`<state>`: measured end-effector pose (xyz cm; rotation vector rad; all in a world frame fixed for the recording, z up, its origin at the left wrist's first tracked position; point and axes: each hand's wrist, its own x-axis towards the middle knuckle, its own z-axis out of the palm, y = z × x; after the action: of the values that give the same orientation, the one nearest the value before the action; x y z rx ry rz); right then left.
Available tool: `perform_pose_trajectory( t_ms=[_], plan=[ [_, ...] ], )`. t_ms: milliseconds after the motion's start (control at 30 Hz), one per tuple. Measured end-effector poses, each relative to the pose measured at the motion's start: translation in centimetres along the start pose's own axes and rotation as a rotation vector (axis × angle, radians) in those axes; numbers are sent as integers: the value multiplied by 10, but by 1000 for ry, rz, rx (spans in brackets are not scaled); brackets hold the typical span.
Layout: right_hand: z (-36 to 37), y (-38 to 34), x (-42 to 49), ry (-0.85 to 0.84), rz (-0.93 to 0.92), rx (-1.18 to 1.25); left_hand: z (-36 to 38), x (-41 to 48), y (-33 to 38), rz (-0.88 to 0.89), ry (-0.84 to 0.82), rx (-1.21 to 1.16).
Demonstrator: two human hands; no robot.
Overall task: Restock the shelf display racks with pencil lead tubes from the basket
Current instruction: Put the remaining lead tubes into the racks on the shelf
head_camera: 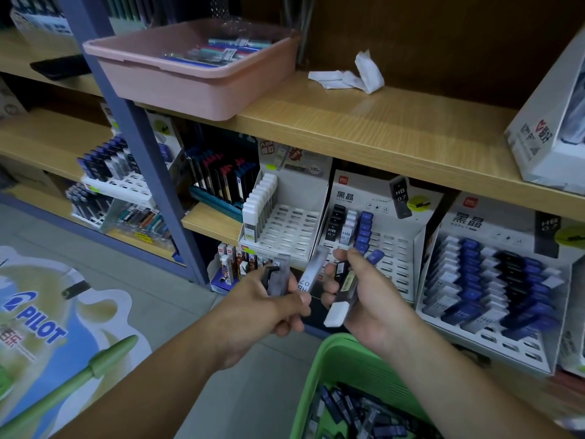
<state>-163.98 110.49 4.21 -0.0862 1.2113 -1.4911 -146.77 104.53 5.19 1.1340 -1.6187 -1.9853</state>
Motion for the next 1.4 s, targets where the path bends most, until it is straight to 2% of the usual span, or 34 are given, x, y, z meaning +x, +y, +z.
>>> perform_pose_trajectory(
  t_ms=[133, 300, 500, 633, 767, 933, 1067, 1200, 1400],
  plan=[
    [-3, 0, -7, -144, 12, -220, 2, 0, 1, -52, -111, -13],
    [-16, -8, -31, -204, 64, -437, 7, -4, 11, -66, -201, -12],
    [-57, -54, -77, -208, 89, -420, 51, -18, 22, -56, -265, 140],
    [-87, -76, -108, -70, 9, -563, 98, -32, 25, -72, -222, 148],
    [-119, -95, -133, -6, -49, -614, 137, -37, 26, -53, -64, 0],
    [-156, -103, -147, -39, -27, -876, 170, -27, 22, 14, 66, -54],
    [-176, -96, -146, -107, -21, -936, 187, -20, 16, 36, 81, 5],
    [-189, -101, -132, 43, -246, -830, 202, -13, 20, -2, -46, 113],
    [-201, -114, -132, -122, -335, -1009, 229, -4, 26, 1, -53, 80]
  ],
)
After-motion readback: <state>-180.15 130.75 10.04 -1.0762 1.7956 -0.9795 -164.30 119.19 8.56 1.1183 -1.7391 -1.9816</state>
